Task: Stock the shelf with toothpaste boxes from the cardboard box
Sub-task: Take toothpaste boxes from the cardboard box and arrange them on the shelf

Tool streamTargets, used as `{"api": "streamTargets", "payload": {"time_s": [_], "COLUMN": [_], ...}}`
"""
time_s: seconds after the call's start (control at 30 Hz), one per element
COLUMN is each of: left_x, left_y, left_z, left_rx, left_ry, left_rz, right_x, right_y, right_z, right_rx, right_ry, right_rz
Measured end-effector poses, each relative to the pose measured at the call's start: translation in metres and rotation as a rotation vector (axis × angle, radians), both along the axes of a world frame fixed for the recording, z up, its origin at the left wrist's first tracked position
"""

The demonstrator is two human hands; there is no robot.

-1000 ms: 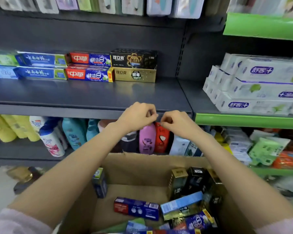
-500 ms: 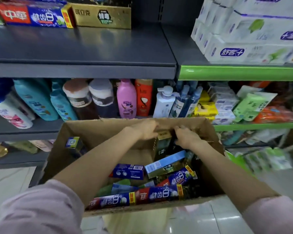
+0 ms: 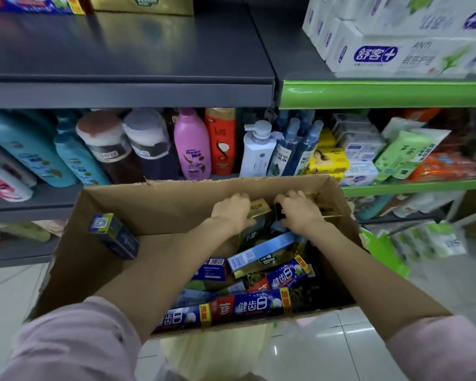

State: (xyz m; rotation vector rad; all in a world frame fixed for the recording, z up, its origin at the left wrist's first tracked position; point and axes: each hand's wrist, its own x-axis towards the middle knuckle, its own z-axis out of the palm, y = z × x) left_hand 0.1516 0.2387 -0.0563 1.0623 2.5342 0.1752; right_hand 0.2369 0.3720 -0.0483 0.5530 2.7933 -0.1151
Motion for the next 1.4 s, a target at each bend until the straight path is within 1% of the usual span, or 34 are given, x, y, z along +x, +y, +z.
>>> {"api": "streamTargets", "payload": {"time_s": [0.07,0.2,0.3,0.37,0.43,0.5,0.57,0.63,0.67,0.7,0.77,0.83,0.9,1.0,1.1,1.23,1.33,1.4], "left_x": [-0.003,-0.009,-0.015,-0.023,-0.033,-0.039,-0.041,-0.043,-0.044,-0.044,-0.041,-0.035,-0.031,-0.034,-0.041,-0.056,-0.08,-0.098], "left_y": [-0.012,-0.039,-0.06,-0.077,-0.097,-0.118,-0.135,-0.148,-0.154,-0.16,-0.171,-0.183,-0.195,-0.206,-0.209,-0.202,-0.189,-0.179], "left_z": [0.01,0.037,0.059,0.076,0.091,0.103,0.115,0.127,0.134,0.14,0.155,0.172,0.19,0.219,0.244,0.275,0.285,0.289], "left_rx": [0.1,0.275,0.433,0.562,0.711,0.856,0.957,0.969,0.948,0.917,0.877,0.878,0.901,0.927,0.954,0.976,0.927,0.92], "left_ry": [-0.02,0.088,0.073,-0.029,-0.213,-0.357,-0.446,-0.465,-0.412,-0.316,-0.075,0.139,0.286,0.386,0.452,0.51,0.536,0.551], "left_rz": [0.083,0.172,0.25,0.296,0.338,0.364,0.384,0.402,0.4,0.392,0.369,0.329,0.319,0.308,0.229,0.131,0.131,0.141], "right_x": [-0.001,-0.007,-0.014,-0.019,-0.022,-0.024,-0.025,-0.027,-0.029,-0.03,-0.032,-0.03,-0.027,-0.03,-0.038,-0.057,-0.08,-0.099], "right_y": [-0.002,-0.017,-0.036,-0.048,-0.062,-0.077,-0.09,-0.106,-0.113,-0.12,-0.133,-0.146,-0.154,-0.163,-0.169,-0.163,-0.154,-0.147], "right_z": [0.007,0.026,0.041,0.056,0.074,0.093,0.108,0.123,0.13,0.137,0.151,0.167,0.18,0.196,0.215,0.241,0.261,0.277], "right_rx": [-0.109,-0.321,-0.38,-0.395,-0.412,-0.442,-0.488,-0.544,-0.572,-0.602,-0.641,-0.663,-0.703,-0.826,-0.928,-0.977,-0.965,-0.92], "right_ry": [0.039,0.184,0.289,0.362,0.43,0.494,0.571,0.63,0.657,0.684,0.757,0.861,0.939,1.014,1.108,1.282,1.348,1.374], "right_rz": [-0.037,-0.106,-0.096,-0.086,-0.078,-0.077,-0.074,-0.065,-0.059,-0.059,-0.077,-0.09,-0.115,-0.165,-0.184,-0.234,-0.207,-0.179]}}
